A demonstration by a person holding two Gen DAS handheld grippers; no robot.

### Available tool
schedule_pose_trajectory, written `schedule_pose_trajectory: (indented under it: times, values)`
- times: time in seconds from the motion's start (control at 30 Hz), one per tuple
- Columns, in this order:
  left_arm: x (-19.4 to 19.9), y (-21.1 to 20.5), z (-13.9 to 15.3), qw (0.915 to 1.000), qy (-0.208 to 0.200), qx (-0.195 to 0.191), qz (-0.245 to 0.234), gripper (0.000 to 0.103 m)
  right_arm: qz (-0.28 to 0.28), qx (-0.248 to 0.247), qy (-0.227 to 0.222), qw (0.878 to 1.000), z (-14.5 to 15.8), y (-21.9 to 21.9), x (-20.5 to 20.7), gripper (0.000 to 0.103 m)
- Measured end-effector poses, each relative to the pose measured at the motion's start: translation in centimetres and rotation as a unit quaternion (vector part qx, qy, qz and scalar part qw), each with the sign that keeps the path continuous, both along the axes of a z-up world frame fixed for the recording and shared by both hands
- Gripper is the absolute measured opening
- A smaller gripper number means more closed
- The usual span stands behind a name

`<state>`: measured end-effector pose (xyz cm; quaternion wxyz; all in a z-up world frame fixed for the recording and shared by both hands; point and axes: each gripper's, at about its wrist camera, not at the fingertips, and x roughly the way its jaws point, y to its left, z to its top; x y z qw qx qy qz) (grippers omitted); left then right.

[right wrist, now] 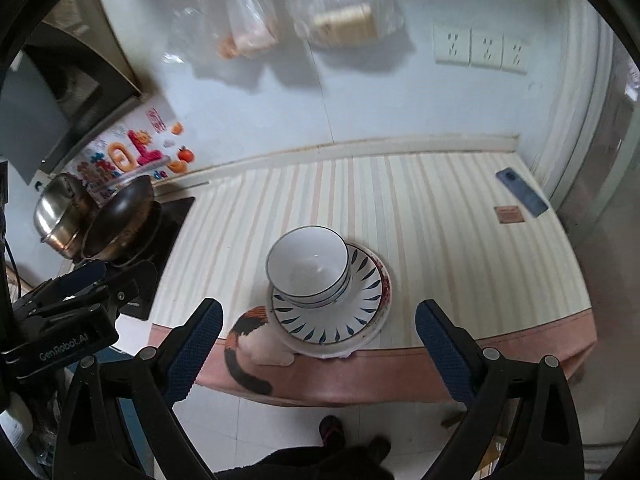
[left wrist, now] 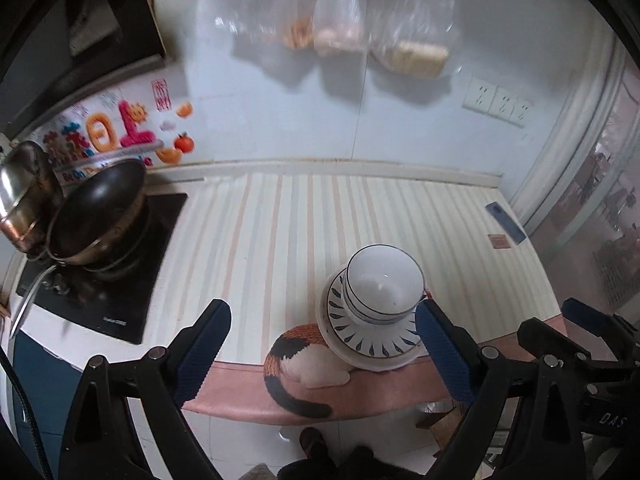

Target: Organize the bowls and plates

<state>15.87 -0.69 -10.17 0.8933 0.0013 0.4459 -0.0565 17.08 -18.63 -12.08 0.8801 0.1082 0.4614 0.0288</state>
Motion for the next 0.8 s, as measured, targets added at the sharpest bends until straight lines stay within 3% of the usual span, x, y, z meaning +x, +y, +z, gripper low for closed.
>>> schedule_pose_trajectory:
  times: [0.27,0.37,0.47,0.8]
  values:
    - [-6.2,0.7,3.1,0.9990,-0.038,0.005,0.024,0.095,0.004,-0.001,-0.043,0.999,4.3,0.6,-6.6,0.100]
    - [-8.1,0.9,3.5,0.9984,-0.045,0.007,0.034,0.095,0.009,-0.008,-0.054,0.998,5.1,0.7,-8.4,0.100]
    - [-9.8,0.9,3.9,0.9975,-0.055,0.009,0.043,0.103,0.012,-0.011,-0.061,0.998,5.6,0.7,-9.8,0.101]
    - [-13.1,1.4,4.8,0.9959,-0.075,0.013,0.050,0.103,0.000,-0.024,-0.084,0.996,7.0,0.7,-13.1,0.102]
